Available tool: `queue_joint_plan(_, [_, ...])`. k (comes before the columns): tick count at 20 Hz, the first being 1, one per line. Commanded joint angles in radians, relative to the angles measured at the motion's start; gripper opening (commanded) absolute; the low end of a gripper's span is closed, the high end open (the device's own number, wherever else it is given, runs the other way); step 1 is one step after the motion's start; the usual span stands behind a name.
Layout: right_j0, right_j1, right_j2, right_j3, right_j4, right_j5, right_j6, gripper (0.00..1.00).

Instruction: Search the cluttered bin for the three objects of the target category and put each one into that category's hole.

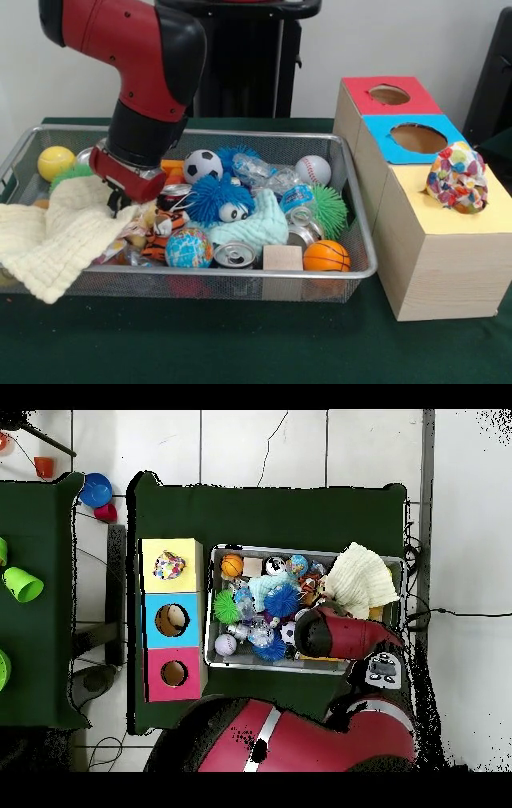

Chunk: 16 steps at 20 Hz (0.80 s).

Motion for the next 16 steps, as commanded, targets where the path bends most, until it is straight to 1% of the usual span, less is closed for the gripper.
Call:
queue_joint_plan(1, [0.151, -0.110, 0.063, 0.124, 0.109, 0.472, 0.078, 0.00])
queue_joint_plan(3, [0.218, -0.139, 0.015, 0.115, 0.145, 0.592, 0.130, 0.00])
queue_joint_plan(4, [0.238, -0.147, 0.004, 0.110, 0.160, 0.636, 0.153, 0.00])
queue_joint_plan(6, [0.263, -0.159, 0.000, 0.110, 0.190, 0.691, 0.191, 0.00])
queue_joint_plan(9, [0.260, -0.165, 0.026, 0.134, 0.245, 0.714, 0.222, 0.00])
queue_joint_plan(12, [0.270, -0.163, 0.038, 0.163, 0.298, 0.699, 0.250, 0.00])
queue_joint_plan(16, [0.301, -0.141, 0.037, 0.182, 0.371, 0.670, 0.289, 0.00])
